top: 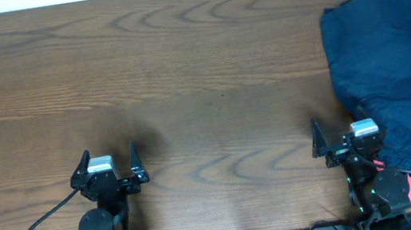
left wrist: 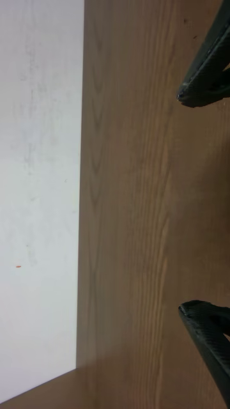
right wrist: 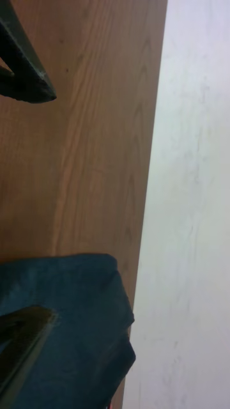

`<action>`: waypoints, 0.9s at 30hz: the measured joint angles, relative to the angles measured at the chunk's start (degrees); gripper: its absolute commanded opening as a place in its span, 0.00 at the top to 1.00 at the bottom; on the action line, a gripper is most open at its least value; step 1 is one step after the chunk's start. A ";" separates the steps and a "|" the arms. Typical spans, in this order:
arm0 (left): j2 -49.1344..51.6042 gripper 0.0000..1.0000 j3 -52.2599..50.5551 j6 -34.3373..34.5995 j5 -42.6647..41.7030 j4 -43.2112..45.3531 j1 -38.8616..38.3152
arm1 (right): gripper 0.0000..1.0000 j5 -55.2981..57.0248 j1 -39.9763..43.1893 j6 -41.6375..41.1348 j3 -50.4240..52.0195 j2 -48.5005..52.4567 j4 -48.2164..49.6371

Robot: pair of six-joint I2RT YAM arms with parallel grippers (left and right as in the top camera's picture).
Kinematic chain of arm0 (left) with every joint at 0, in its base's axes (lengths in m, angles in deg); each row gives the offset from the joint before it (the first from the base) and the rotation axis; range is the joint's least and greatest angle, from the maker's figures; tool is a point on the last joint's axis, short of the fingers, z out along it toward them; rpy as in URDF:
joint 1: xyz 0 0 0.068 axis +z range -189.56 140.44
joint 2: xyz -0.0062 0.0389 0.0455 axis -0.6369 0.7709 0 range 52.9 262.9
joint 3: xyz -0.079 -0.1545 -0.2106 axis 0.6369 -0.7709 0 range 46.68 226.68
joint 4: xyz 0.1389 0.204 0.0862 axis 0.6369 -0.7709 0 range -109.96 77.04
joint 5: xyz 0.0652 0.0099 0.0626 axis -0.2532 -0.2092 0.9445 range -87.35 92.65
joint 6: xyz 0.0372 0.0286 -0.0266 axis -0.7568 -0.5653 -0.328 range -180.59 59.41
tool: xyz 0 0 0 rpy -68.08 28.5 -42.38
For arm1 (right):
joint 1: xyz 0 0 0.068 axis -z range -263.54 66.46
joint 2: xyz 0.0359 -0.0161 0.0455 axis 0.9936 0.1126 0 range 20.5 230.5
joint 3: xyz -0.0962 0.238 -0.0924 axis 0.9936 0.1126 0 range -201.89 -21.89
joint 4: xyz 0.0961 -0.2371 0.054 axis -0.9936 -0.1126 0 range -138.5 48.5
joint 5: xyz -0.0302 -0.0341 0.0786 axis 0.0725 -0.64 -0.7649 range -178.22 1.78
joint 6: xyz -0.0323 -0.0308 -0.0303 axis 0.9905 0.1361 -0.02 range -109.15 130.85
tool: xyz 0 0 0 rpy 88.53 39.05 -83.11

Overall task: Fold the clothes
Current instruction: 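Move the right gripper toward the dark navy clothing pile on the right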

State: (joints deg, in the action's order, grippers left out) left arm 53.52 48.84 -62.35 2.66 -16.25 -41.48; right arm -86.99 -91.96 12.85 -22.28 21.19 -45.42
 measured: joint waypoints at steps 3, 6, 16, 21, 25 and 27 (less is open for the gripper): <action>0.00 0.02 0.00 0.00 0.00 0.00 0.00 | 0.01 0.00 0.00 0.00 0.00 0.00 0.00; 0.00 0.02 0.00 0.00 0.00 0.00 0.00 | 0.01 0.00 0.00 0.00 0.02 0.00 0.00; 0.00 0.02 0.00 0.00 0.00 0.02 0.00 | 0.01 -0.20 0.00 -0.11 0.02 0.00 0.02; 0.00 0.02 0.04 0.00 -0.02 -0.20 0.00 | 0.01 -0.52 0.00 -1.05 -0.13 0.00 -0.26; 0.11 0.02 1.79 0.28 -0.02 -4.50 0.00 | 0.01 0.33 0.00 -1.42 -2.60 0.20 -3.76; 1.03 0.02 3.56 0.70 0.00 -8.04 0.00 | 0.01 1.11 0.00 -1.55 -5.46 1.33 -6.08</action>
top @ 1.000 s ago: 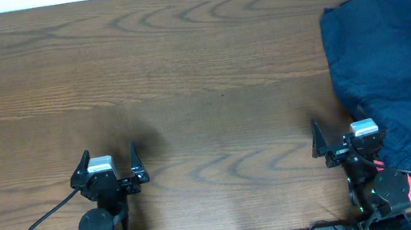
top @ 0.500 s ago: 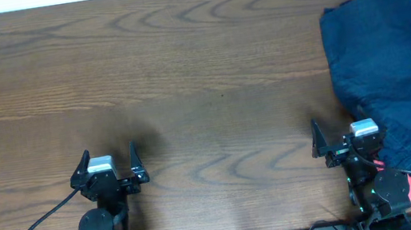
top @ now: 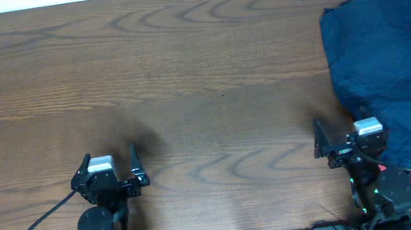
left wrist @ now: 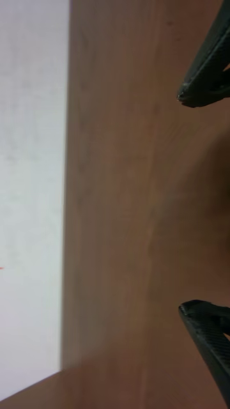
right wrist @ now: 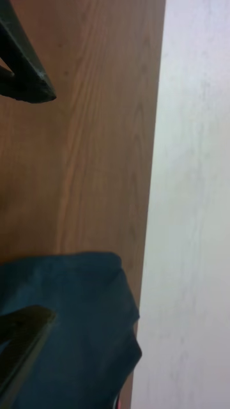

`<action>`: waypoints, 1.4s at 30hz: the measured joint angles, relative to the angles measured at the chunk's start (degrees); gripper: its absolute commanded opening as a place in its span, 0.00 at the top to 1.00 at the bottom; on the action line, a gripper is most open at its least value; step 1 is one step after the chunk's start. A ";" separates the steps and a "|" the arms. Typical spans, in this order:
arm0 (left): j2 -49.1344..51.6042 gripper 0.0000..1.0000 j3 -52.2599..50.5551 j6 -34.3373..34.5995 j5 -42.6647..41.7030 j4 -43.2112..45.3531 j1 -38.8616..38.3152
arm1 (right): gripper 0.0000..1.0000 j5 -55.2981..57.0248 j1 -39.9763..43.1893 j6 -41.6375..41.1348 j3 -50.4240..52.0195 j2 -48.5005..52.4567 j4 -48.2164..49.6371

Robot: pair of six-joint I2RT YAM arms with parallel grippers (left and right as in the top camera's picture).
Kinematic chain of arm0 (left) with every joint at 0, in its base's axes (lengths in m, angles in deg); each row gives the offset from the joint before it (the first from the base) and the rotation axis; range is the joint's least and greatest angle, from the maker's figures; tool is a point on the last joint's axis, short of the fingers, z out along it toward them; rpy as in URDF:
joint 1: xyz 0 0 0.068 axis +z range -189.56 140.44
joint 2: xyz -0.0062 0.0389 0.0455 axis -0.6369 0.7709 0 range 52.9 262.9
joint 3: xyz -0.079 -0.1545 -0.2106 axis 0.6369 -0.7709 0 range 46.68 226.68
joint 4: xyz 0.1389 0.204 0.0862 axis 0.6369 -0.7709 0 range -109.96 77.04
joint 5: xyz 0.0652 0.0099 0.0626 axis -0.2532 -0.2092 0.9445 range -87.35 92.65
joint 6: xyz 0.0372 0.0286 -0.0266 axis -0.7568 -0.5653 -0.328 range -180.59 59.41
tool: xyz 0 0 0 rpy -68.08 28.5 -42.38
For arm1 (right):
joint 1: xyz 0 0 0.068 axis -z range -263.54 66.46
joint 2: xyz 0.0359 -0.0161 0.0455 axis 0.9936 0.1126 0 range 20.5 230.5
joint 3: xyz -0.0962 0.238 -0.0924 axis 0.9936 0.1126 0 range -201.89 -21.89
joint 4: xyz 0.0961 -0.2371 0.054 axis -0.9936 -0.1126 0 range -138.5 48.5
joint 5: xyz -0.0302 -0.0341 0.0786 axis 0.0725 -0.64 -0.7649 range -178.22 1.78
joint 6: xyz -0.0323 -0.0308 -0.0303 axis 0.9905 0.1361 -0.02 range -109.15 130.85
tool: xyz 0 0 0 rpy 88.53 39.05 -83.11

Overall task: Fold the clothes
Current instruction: 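Move the right gripper toward the dark navy clothing pile on the right, then grasp the navy shorts from the pile with the right gripper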

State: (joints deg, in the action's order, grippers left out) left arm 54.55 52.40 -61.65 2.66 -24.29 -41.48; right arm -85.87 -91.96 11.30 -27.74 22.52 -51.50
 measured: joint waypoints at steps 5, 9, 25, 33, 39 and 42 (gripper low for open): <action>7.04 0.02 8.68 1.36 -0.20 -7.52 0.00 | 0.01 1.64 0.00 -0.15 -9.86 7.87 -6.05; 16.20 0.02 17.70 1.73 -0.44 -13.38 0.00 | 0.01 3.08 0.00 -0.87 -19.37 19.67 -13.46; 41.99 0.02 34.38 9.73 -1.11 -31.82 0.00 | 0.03 3.06 0.11 -3.76 -43.91 60.00 -34.25; 42.45 0.02 34.42 11.96 -1.14 -32.11 0.00 | 0.04 15.52 5.05 -10.95 -43.98 72.52 -41.83; 42.45 0.02 34.42 13.09 -1.11 -32.13 0.00 | 0.24 18.51 8.63 -12.26 -43.98 82.62 -41.13; 42.45 0.02 34.42 13.27 -1.11 -32.13 0.00 | 0.61 19.19 9.79 -12.68 -43.98 86.68 -40.92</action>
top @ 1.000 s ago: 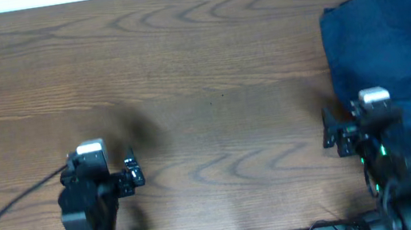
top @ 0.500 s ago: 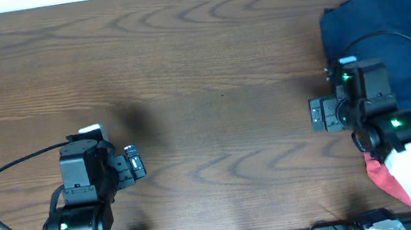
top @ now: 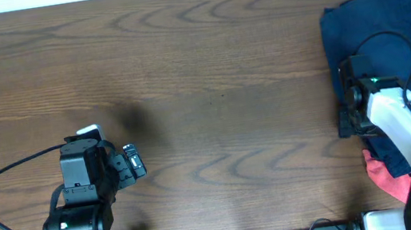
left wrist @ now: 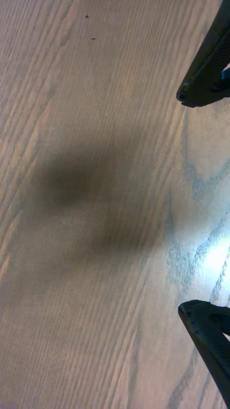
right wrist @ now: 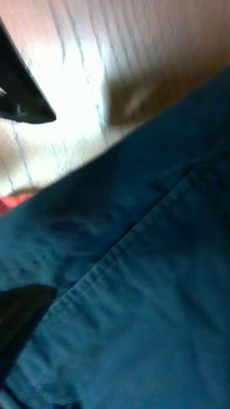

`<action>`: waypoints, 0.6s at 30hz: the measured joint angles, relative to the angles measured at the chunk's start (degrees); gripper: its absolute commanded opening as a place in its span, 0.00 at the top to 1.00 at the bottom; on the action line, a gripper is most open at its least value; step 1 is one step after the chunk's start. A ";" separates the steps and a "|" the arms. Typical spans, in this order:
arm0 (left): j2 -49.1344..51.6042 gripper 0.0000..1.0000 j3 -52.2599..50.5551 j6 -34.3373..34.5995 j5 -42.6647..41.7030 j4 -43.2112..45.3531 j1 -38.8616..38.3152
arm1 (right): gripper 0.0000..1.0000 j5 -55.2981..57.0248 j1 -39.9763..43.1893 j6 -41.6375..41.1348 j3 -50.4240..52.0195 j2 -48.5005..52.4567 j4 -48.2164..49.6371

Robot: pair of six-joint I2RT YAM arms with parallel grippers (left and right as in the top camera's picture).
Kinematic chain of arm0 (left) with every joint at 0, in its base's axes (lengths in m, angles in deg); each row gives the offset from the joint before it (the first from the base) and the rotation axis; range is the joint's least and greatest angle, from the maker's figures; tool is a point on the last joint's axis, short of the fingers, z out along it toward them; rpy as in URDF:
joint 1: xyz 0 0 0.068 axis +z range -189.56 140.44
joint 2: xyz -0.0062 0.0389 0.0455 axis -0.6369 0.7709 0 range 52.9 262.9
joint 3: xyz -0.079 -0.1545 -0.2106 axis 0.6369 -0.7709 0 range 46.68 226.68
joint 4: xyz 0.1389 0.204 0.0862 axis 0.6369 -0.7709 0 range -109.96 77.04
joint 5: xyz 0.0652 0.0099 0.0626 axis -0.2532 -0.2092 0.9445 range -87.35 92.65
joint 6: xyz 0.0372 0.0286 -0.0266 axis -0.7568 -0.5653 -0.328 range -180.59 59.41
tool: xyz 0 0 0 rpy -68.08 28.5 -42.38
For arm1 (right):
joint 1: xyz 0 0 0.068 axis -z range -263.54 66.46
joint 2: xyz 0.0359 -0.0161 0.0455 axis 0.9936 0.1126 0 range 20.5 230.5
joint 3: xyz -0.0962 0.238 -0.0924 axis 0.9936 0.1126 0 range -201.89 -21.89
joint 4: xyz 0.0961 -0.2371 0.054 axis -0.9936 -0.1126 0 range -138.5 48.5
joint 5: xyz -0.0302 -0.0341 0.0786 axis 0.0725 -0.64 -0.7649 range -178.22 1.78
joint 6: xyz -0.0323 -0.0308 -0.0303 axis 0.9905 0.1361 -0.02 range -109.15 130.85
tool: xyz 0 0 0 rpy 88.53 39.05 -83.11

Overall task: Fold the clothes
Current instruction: 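Grasp the navy shorts from the pile with the right gripper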

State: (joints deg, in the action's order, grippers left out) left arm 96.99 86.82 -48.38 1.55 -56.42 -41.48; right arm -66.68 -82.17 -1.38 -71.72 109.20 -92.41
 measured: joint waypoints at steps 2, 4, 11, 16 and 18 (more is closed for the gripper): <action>0.00 0.02 0.00 0.02 0.00 0.00 0.00 | 0.76 0.35 0.20 -0.22 0.00 1.42 0.24; 0.00 0.02 0.00 0.02 0.00 0.00 0.00 | 0.91 0.81 0.37 -0.31 0.00 1.84 0.52; 0.00 0.02 0.00 0.02 0.00 0.00 0.00 | 0.99 2.84 0.50 -2.34 0.00 1.60 0.79; 0.00 0.02 0.00 0.02 0.00 0.00 0.00 | 0.99 2.03 0.42 -2.43 -1.88 -0.11 -1.16; 0.00 0.02 0.00 0.02 0.00 0.00 0.00 | 0.99 -1.07 -0.04 -0.61 -4.55 -1.62 -1.79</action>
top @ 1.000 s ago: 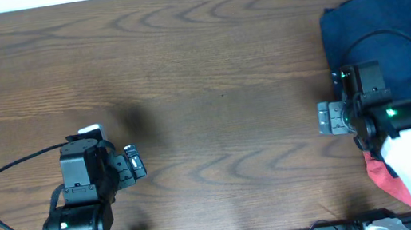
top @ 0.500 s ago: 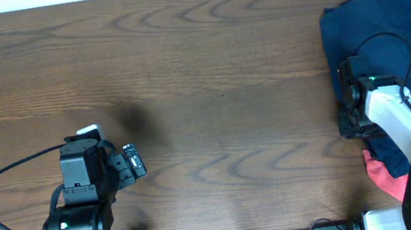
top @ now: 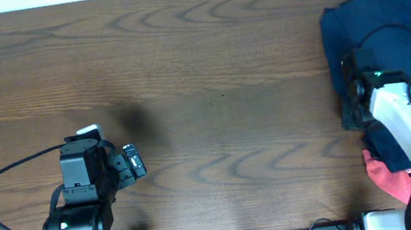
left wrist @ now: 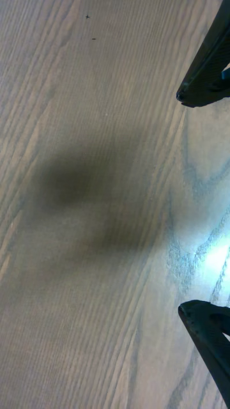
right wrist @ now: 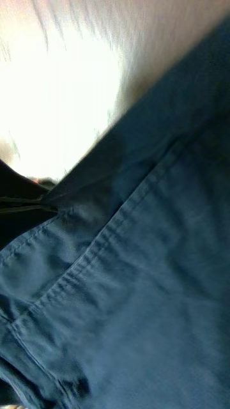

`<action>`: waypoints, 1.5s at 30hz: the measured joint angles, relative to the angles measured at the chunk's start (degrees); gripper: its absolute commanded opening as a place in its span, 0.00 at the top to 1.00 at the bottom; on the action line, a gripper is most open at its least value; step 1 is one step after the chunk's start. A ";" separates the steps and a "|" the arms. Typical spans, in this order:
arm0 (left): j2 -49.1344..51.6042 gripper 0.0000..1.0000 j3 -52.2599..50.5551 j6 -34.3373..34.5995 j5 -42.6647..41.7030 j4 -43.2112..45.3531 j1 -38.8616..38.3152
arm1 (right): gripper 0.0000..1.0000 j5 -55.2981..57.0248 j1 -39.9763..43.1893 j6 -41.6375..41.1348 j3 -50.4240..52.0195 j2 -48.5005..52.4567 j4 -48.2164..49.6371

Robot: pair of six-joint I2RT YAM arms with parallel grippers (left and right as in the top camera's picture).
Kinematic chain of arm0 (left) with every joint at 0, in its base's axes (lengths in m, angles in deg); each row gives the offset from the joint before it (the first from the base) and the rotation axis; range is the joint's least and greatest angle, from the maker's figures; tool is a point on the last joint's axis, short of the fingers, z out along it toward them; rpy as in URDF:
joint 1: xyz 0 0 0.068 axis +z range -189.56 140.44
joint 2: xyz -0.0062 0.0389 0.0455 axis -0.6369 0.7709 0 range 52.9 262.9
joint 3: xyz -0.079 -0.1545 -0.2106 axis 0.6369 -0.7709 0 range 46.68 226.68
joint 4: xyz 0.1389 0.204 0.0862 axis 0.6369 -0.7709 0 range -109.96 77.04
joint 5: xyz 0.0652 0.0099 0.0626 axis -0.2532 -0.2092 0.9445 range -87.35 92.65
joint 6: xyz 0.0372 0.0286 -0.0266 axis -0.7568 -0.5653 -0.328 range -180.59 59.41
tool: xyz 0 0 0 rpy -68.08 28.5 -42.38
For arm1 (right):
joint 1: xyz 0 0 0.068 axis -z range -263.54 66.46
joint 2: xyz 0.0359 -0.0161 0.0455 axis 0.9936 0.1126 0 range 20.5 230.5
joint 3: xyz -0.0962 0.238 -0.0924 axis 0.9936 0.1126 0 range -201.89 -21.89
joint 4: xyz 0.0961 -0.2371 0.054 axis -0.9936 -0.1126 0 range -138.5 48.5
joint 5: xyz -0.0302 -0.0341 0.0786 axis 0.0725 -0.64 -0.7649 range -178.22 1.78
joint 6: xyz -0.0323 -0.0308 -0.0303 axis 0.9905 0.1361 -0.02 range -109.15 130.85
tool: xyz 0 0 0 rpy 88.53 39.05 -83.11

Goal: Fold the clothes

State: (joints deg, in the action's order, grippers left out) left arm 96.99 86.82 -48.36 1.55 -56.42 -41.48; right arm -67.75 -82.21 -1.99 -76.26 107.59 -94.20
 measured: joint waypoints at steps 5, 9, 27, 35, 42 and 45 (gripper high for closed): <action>0.02 0.02 0.00 0.00 0.00 0.02 0.00 | 0.99 -11.58 -3.98 6.62 -9.09 -4.72 1.31; 0.00 0.02 0.00 0.00 0.00 0.02 0.00 | 0.99 -19.10 -11.63 9.18 -14.51 -7.37 4.00; 0.00 0.02 0.00 0.00 0.00 0.02 0.00 | 0.99 -26.10 -38.69 8.72 -13.90 4.83 13.49; 0.07 0.02 0.00 0.00 -0.02 -0.02 0.00 | 0.50 -26.03 -43.67 4.17 -13.44 8.85 30.80; 0.13 0.02 0.00 0.22 -4.52 0.48 0.00 | 0.24 -17.05 -41.07 0.92 -13.44 4.96 25.05; 1.16 0.02 0.04 1.57 -8.13 1.42 0.00 | 0.22 -14.64 -37.00 0.00 -13.46 0.81 19.96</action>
State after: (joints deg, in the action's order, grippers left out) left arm 98.15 86.87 -46.78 -6.58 -55.00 -41.48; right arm -82.40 -119.22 -1.99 -89.73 108.40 -74.25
